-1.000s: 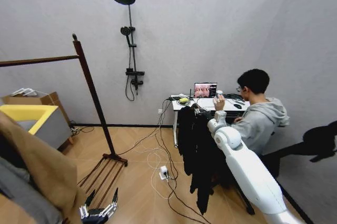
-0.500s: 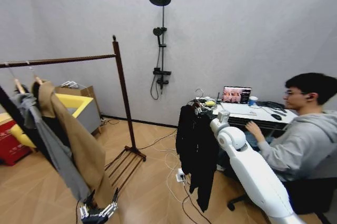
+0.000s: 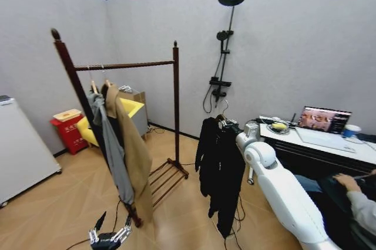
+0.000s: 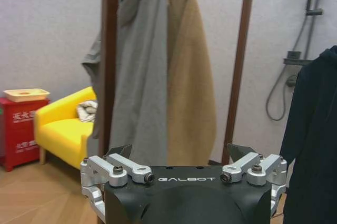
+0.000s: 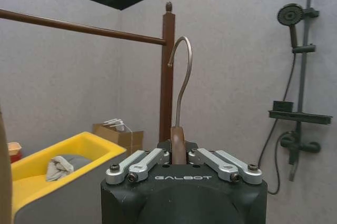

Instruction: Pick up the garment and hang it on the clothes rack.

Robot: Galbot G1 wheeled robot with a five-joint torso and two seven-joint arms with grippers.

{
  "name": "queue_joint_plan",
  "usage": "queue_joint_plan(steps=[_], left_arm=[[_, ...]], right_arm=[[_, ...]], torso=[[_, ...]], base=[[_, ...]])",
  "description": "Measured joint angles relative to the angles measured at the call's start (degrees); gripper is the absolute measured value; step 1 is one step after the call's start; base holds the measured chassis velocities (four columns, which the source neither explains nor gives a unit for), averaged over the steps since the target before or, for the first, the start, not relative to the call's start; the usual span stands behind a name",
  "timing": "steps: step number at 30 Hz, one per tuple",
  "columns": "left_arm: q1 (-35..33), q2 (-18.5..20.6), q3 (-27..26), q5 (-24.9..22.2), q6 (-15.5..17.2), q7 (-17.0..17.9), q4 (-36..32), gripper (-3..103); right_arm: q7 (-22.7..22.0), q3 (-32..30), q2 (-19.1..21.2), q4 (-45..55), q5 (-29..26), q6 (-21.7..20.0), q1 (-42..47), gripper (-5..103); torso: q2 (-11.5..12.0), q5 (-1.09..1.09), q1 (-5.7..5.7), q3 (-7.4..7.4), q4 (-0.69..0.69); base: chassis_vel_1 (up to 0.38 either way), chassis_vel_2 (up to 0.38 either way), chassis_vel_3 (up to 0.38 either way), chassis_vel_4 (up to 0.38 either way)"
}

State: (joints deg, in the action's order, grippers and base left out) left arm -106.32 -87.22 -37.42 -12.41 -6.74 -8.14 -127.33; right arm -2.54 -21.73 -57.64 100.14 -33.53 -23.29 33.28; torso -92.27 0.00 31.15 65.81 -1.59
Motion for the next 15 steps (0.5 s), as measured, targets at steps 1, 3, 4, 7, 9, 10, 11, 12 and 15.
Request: queue_joint_plan(steps=[1,3,4,7,9,10,11,12,15], left_arm=[[0.0,0.0,0.0,0.0,0.0,0.0,0.0,100],[0.0,0.0,0.0,0.0,0.0,0.0,0.0,100],[0.0,0.0,0.0,0.0,0.0,0.0,0.0,100],[0.0,0.0,0.0,0.0,0.0,0.0,0.0,100],[0.0,0.0,0.0,0.0,0.0,0.0,0.0,100],[0.0,0.0,0.0,0.0,0.0,0.0,0.0,100],[0.0,0.0,0.0,0.0,0.0,0.0,0.0,100],[0.0,0.0,0.0,0.0,0.0,0.0,0.0,100],[0.0,0.0,0.0,0.0,0.0,0.0,0.0,100]], right_arm=[[0.1,-0.1,0.0,0.0,0.0,0.2,0.0,10],[0.2,-0.1,0.0,0.1,0.0,0.4,0.1,10],[0.3,-0.1,0.0,0.3,0.0,0.5,0.3,10],[0.3,-0.3,0.0,0.7,0.2,0.7,0.9,10],[0.5,-0.6,0.1,1.5,0.4,1.2,1.9,10],[0.5,-0.6,0.1,1.5,0.4,1.2,1.9,10],[0.6,-0.7,0.2,1.7,0.5,1.3,2.1,10],[0.6,-0.7,0.2,1.8,0.5,1.3,2.3,10],[0.6,-0.8,0.2,2.2,0.6,1.3,2.8,10]], torso=[[0.0,0.00,-0.01,0.00,0.01],[0.0,0.00,-0.01,-0.01,0.01],[0.0,0.00,-0.01,-0.01,0.00],[0.0,0.00,-0.01,-0.01,-0.05],[0.0,0.00,-0.02,-0.01,-0.04],[0.0,0.00,-0.02,-0.01,-0.04],[0.0,0.00,-0.02,-0.01,-0.03],[0.0,0.00,-0.01,-0.01,-0.04],[0.0,0.00,-0.01,-0.01,-0.04]], base=[[0.080,0.100,0.081,0.070],[0.057,0.090,0.081,0.051],[0.000,0.000,0.000,0.000],[-0.017,0.013,0.004,-0.014],[-0.081,0.099,0.106,-0.111],[-0.081,0.120,0.140,-0.111],[-0.145,0.120,0.153,-0.153],[-0.163,0.146,0.153,-0.156],[-0.183,0.181,0.183,-0.181]])
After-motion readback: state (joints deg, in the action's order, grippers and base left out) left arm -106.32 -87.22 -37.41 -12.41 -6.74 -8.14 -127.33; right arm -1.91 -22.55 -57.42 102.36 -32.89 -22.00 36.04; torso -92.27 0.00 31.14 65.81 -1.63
